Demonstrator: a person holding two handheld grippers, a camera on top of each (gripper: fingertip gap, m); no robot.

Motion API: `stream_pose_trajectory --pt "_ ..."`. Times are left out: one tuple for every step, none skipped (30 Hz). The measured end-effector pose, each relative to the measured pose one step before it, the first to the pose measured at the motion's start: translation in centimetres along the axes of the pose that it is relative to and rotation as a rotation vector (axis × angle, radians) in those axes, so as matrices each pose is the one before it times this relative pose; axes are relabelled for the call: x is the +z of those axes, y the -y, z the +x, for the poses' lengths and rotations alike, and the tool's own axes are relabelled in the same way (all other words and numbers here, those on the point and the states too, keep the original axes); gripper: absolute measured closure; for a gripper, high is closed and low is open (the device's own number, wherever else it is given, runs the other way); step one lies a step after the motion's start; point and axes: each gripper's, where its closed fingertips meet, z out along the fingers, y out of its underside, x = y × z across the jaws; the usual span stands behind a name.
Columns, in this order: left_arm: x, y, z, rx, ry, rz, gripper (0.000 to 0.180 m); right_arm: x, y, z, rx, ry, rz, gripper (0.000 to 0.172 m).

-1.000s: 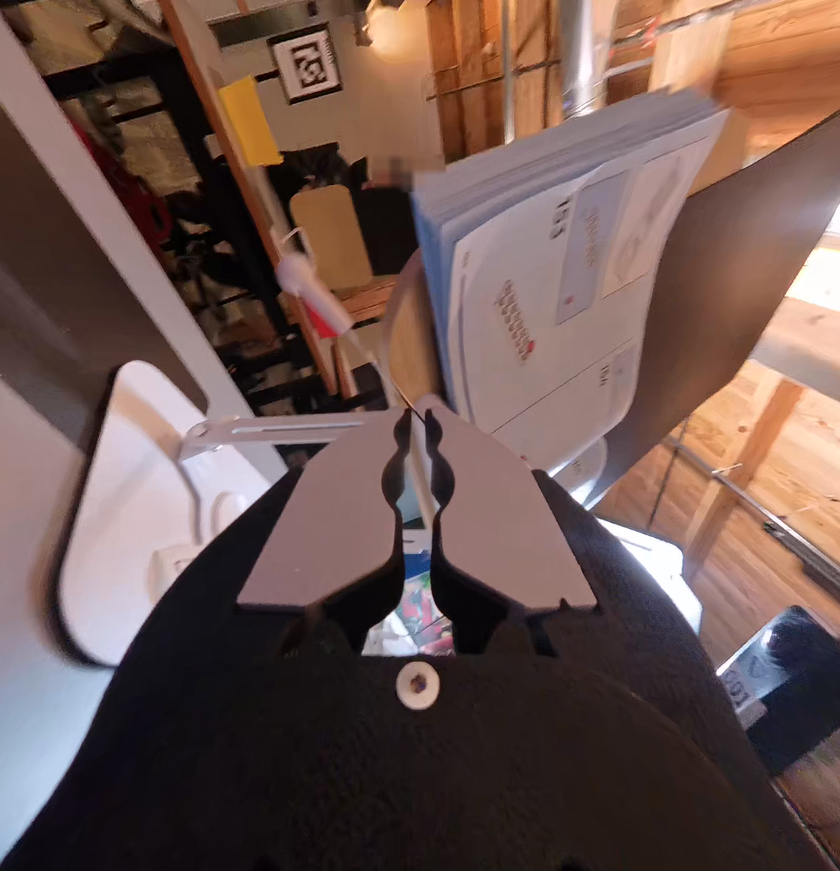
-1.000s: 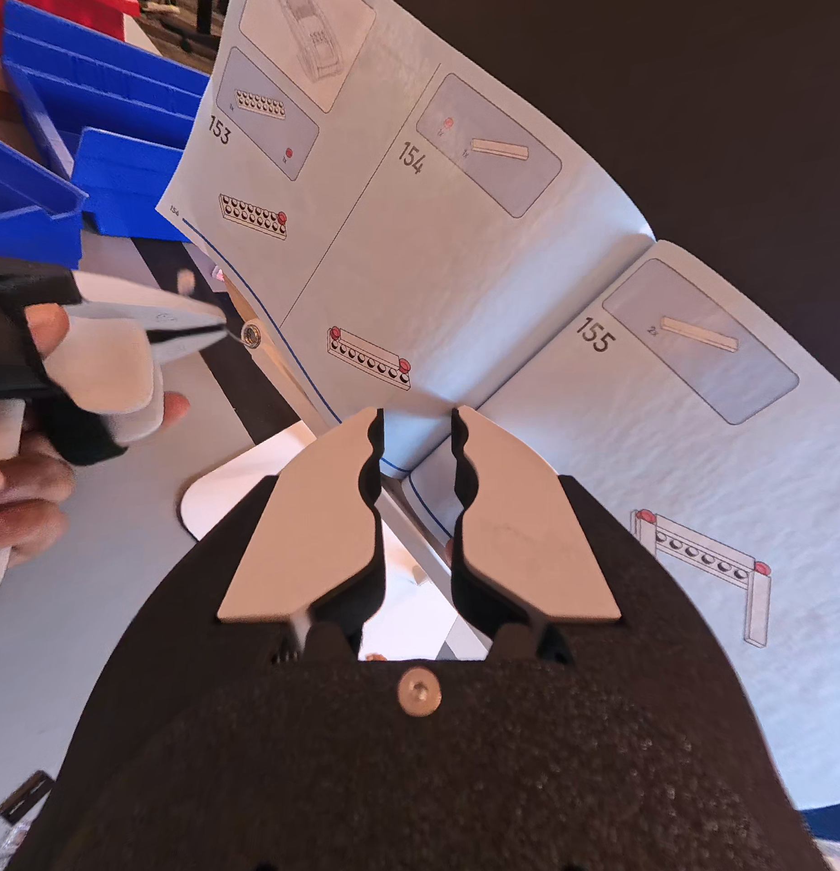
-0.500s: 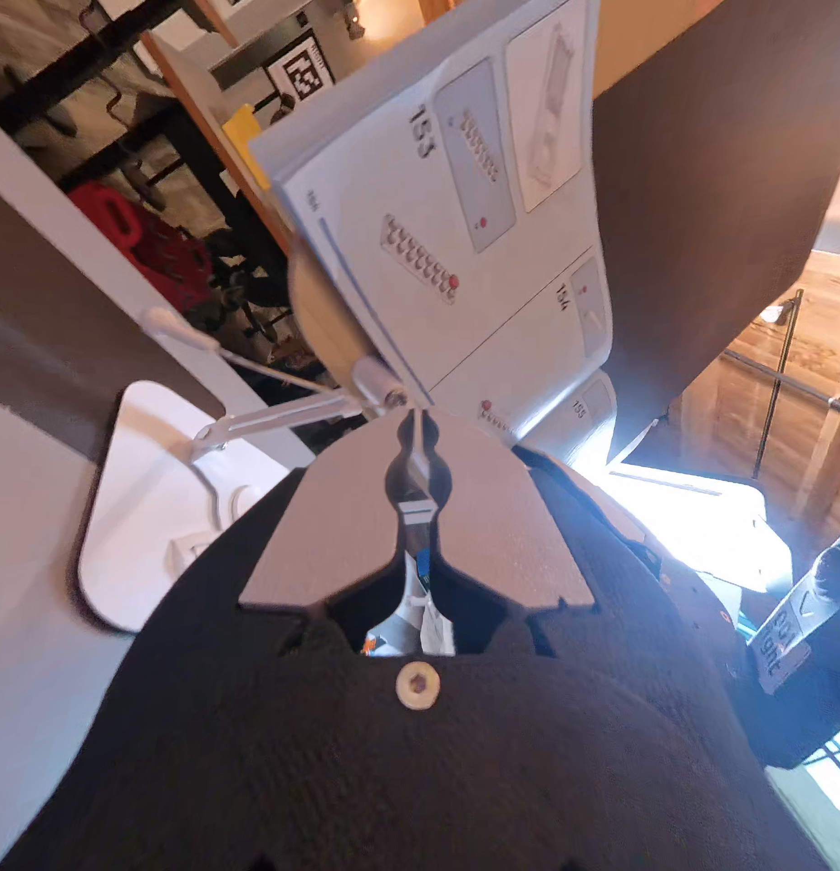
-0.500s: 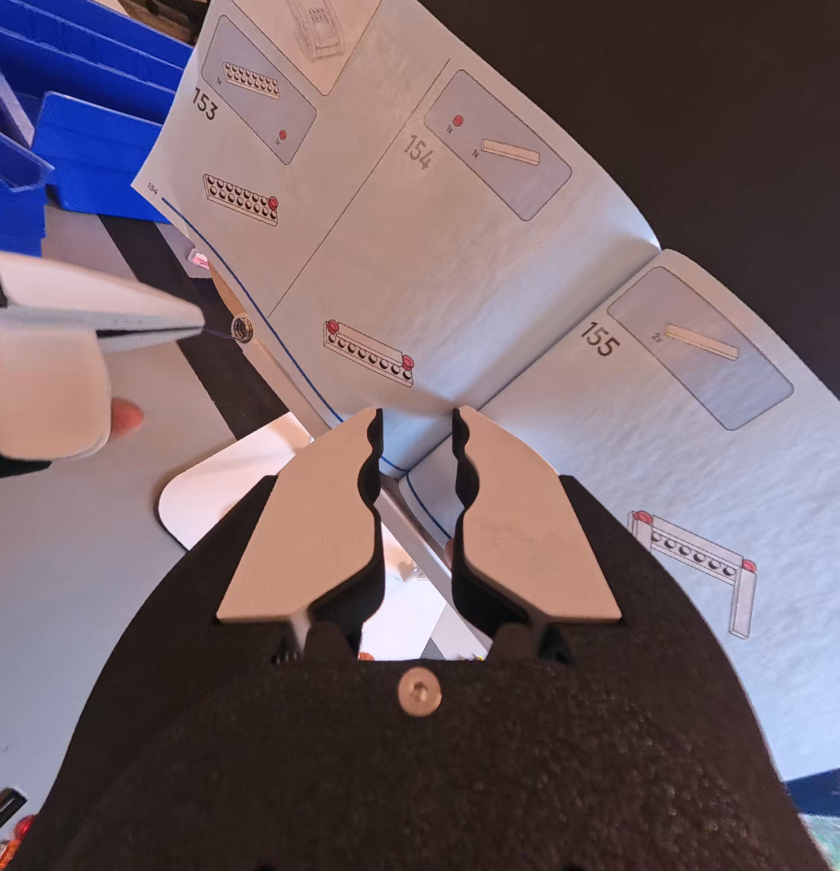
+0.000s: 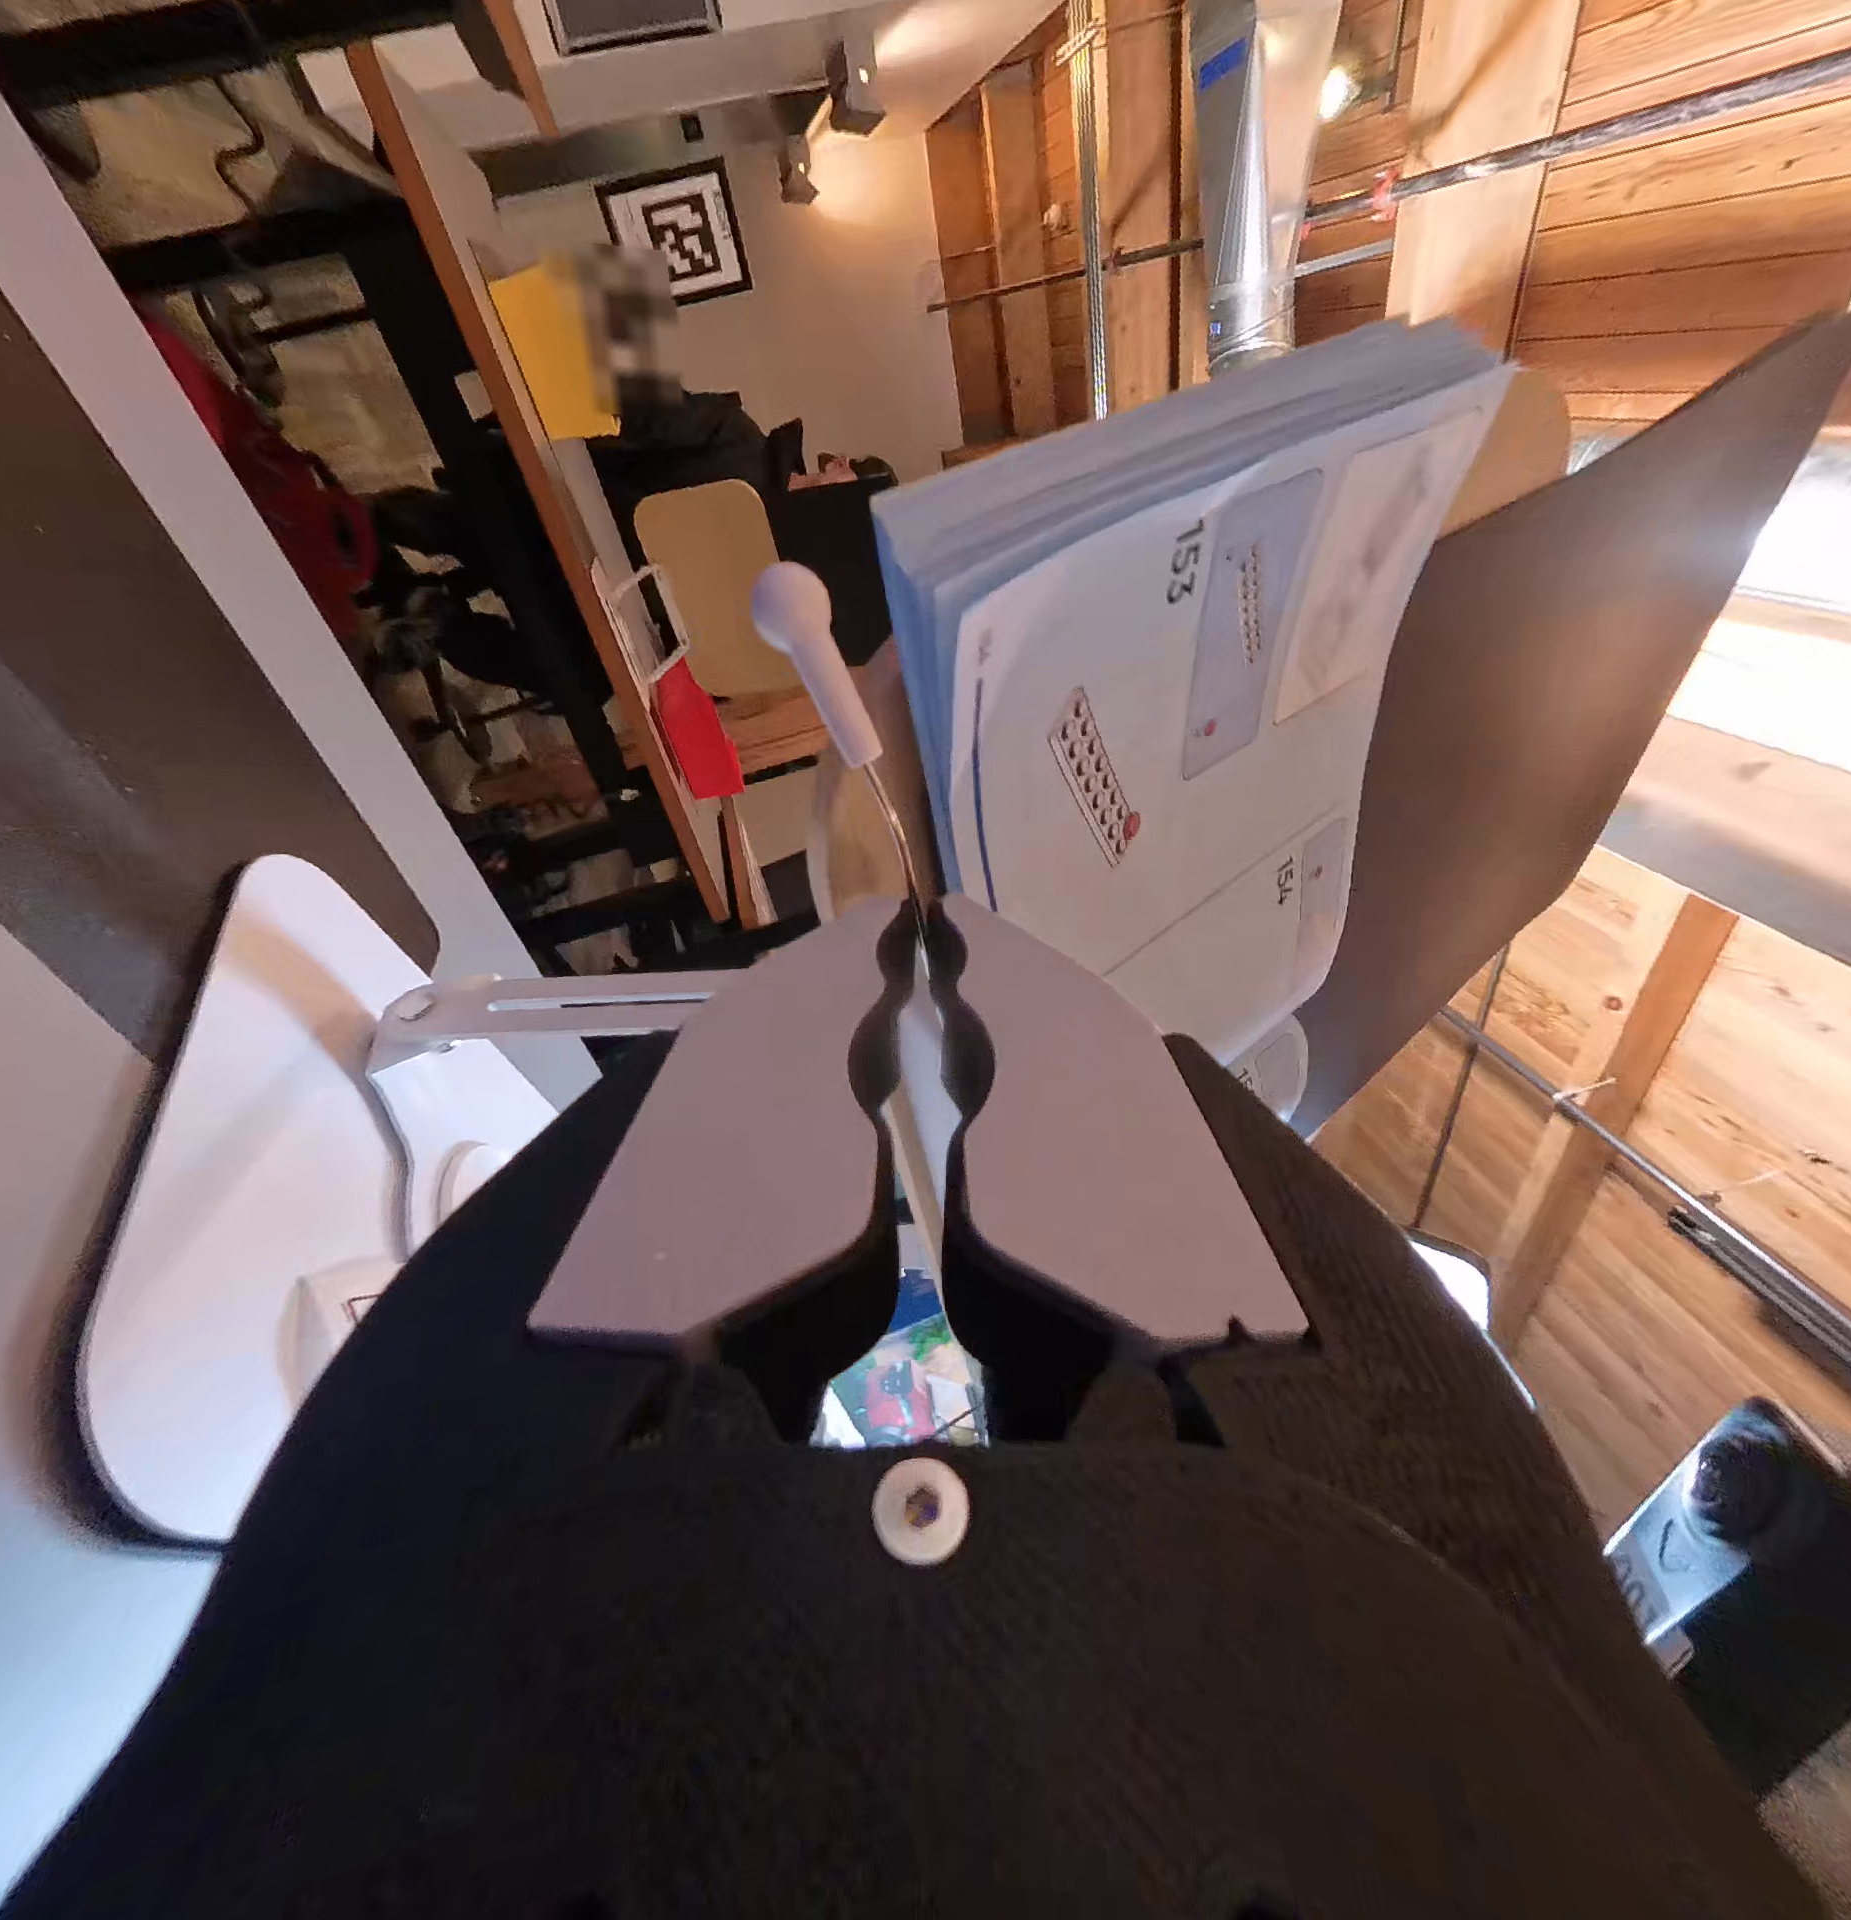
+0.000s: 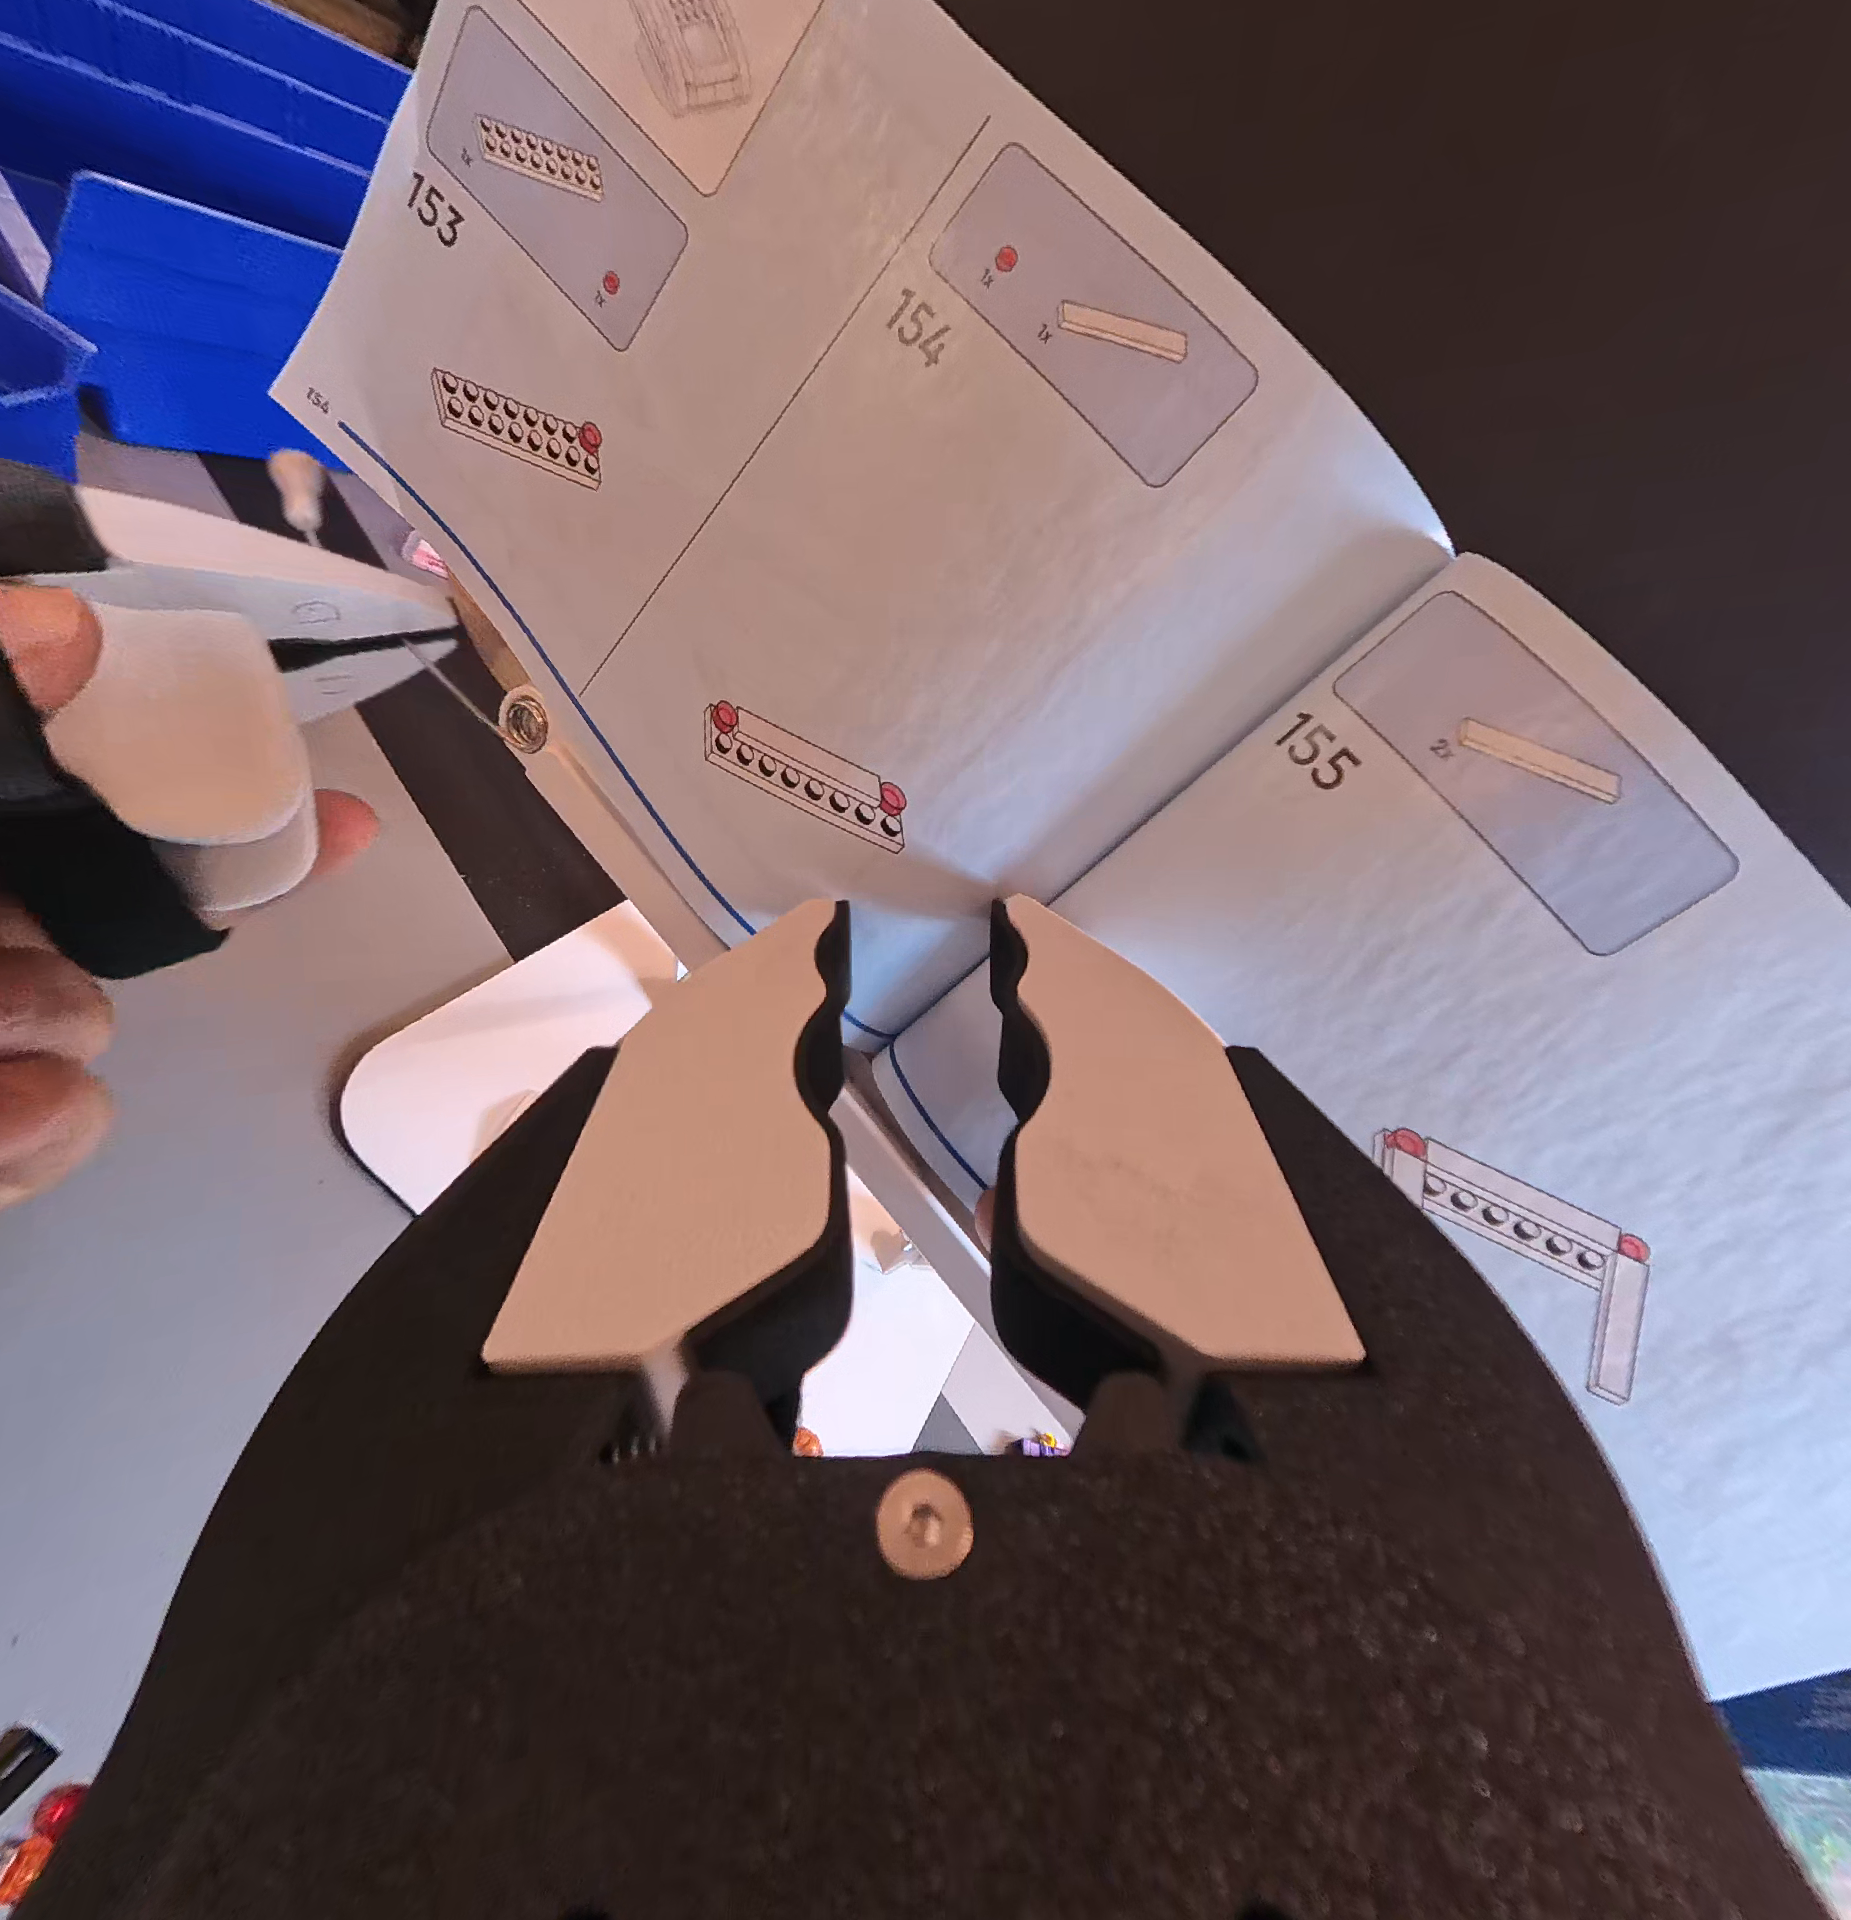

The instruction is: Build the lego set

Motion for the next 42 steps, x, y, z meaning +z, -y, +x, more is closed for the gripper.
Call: stream_pose_trajectory --pt "-0.276 -0.107 0.036 0.006 0.0001 0.0099 0.178 0.021 0.005 0.008 -0.004 -0.005 -0.002 0.147" --pt "-0.247 -0.156 0.068 -0.0024 -0.0065 0.003 0.178 0.0 -0.033 0.031 -0.0072 -0.0082 -0.003 0.148" --pt "-0.224 -0.169 0.265 0.0371 -0.0052 -0.0038 0.178 -0.005 -0.06 0.036 -0.0105 -0.0105 -0.0039 0.147" --pt "-0.164 -0.141 0.551 0.069 -0.0062 -0.0059 0.179 0.002 -0.066 0.024 -0.009 -0.0084 -0.0019 0.147" --pt "-0.059 -0.172 0.693 0.0832 -0.0023 -0.0136 0.18 0.008 -0.051 -0.027 -0.001 -0.0019 0.0017 0.145" --pt "0.076 -0.163 0.811 0.1133 0.002 -0.0192 0.18 0.015 -0.06 0.002 0.0033 0.0006 0.0034 0.143" --pt "0.197 -0.121 0.793 0.1408 0.0074 -0.0262 0.18 -0.009 -0.033 0.04 0.0014 0.002 0.0035 0.143" --pt "0.238 -0.113 0.582 0.1618 0.0206 -0.0336 0.18 -0.031 -0.011 -0.009 0.0008 0.0061 0.0037 0.143" --pt "0.233 -0.044 0.618 0.1608 0.0143 -0.0294 0.18 -0.028 0.0 -0.01 0.0034 0.0076 0.0059 0.143" --pt "0.258 -0.085 0.711 0.1427 0.0069 -0.032 0.179 -0.054 -0.007 0.026 0.0025 0.0036 0.0045 0.144" --pt "0.193 -0.105 0.495 0.1139 0.0161 -0.0325 0.179 -0.054 -0.042 0.02 -0.0004 0.0007 0.0006 0.144" --pt "0.052 -0.074 0.178 0.0577 0.0191 -0.0222 0.179 -0.04 -0.043 0.0 -0.0025 -0.0011 -0.0003 0.144" --pt "-0.084 -0.016 0.021 -0.0277 -0.0022 -0.0045 0.179 -0.026 -0.028 0.005 -0.0008 -0.0007 -0.0001 0.144" --pt "-0.158 0.006 0.012 -0.0812 -0.0201 0.009 0.179 -0.023 -0.011 -0.032 0.0016 0.0012 0.0006 0.143" --pt "-0.204 -0.031 -0.002 -0.0358 -0.01 0.0108 0.179 -0.019 -0.002 -0.009 0.0018 0.0006 -0.0001 0.143" --pt "-0.218 -0.125 -0.018 0.0461 0.0148 0.0063 0.179 -0.018 -0.01 -0.004 0.0005 0.0007 -0.001 0.143" --pt "-0.161 -0.141 0.153 0.0776 0.0198 0.0048 0.179 0.004 0.006 -0.005 0.0 0.0002 0.0014 0.143" --pt "-0.04 -0.158 0.48 0.0799 0.0022 -0.0004 0.179 0.026 0.005 0.025 0.0005 -0.0008 0.0032 0.143" --pt "0.054 -0.14 1.331 0.0857 -0.0546 -0.0093 0.18 0.043 0.003 -0.006 0.0003 0.0008 0.0029 0.142" --pt "0.213 0.024 1.957 0.0795 -0.0807 -0.01 0.18 0.073 0.001 -0.013 0.0012 0.0015 0.0013 0.141" --pt "0.411 -0.191 1.335 0.1071 -0.0337 -0.0372 0.18 0.048 0.014 0.025 0.0012 0.0014 0.0009 0.14" --pt "0.337 -0.178 -0.348 0.1264 0.0674 -0.0506 0.18 0.0 0.017 0.013 0.0034 0.0035 0.0011 0.14" --pt "0.228 0.02 -0.923 0.0881 0.0772 -0.0292 0.18 -0.048 -0.006 -0.007 0.0062 0.006 0.001 0.141" --pt "0.146 0.161 -0.415 0.0298 0.0097 -0.016 0.18 -0.075 -0.008 -0.037 0.007 0.0069 0.0019 0.141" --pt "-0.132 0.423 -0.196 -0.0084 -0.0165 0.0007 0.174 -0.08 -0.006 -0.025 0.0061 0.0057 0.0027 0.141" --pt "-0.471 0.738 -0.542 -0.0106 0.0131 0.0245 0.168 -0.059 0.002 -0.05 0.0017 0.0042 0.0039 0.141" --pt "-0.583 0.771 -0.785 -0.0011 0.0353 0.0303 0.162 -0.032 -0.007 -0.026 -0.002 0.0009 0.0041 0.141" --pt "-0.402 0.457 -0.891 -0.0072 0.0426 0.0154 0.157 -0.008 -0.022 -0.024 -0.0042 -0.0017 0.0039 0.14" --pt "-0.035 -0.084 -0.542 -0.0229 0.0136 -0.0147 0.151 -0.003 -0.011 -0.015 -0.0047 -0.0019 0.0037 0.14" --pt "0.323 -0.575 -0.098 -0.0299 -0.0166 -0.0414 0.134 0.001 0.003 -0.018 -0.0029 -0.0011 0.0015 0.14" --pt "0.498 -0.696 -0.049 -0.0222 -0.0178 -0.0442 0.127 -0.004 -0.004 -0.047 -0.001 0.0005 -0.0009 0.139" --pt "0.458 -0.34 -0.194 -0.0033 -0.006 -0.0165 0.129 -0.009 -0.001 -0.047 -0.0002 0.0015 -0.0017 0.138" --pt "0.401 -0.253 -0.194 0.024 0.0016 -0.0115 0.136 -0.001 -0.001 -0.042 -0.0006 0.0027 -0.0007 0.138" --pt "0.391 -0.307 0.412 0.0419 -0.0282 -0.0226 0.143 0.0 -0.004 -0.002 0.0009 0.0032 0.0012 0.137" --pt "0.309 0.001 0.939 0.0528 -0.0487 -0.0112 0.151 -0.024 0.01 -0.002 0.0042 0.0056 0.003 0.137" --pt "0.273 0.075 1.204 0.0752 -0.0534 -0.011 0.158 -0.035 0.012 0.0 0.0064 0.0083 0.0044 0.138" --pt "0.342 -0.128 1.083 0.0959 -0.0389 -0.0227 0.165 -0.048 0.003 -0.01 0.0043 0.0084 0.0046 0.138" --pt "0.346 -0.187 0.809 0.1005 -0.0227 -0.0212 0.172 -0.021 -0.031 -0.007 -0.0009 0.0067 0.0042 0.138" --pt "0.23 -0.144 0.513 0.0834 -0.013 -0.0142 0.179 -0.012 -0.027 -0.035 -0.0042 0.0059 0.003 0.137" --pt "0.024 -0.014 0.156 0.0583 -0.0049 -0.0051 0.179 -0.01 -0.011 -0.078 -0.003 0.007 0.0033 0.135" --pt "0.001 -0.061 0.255 0.0348 -0.0254 -0.0036 0.179 -0.012 0.011 -0.07 -0.0015 0.0053 0.0041 0.134" --pt "-0.004 -0.043 0.322 0.0075 -0.0405 -0.0027 0.179 -0.02 -0.004 -0.036 -0.0008 0.0038 0.0051 0.134"
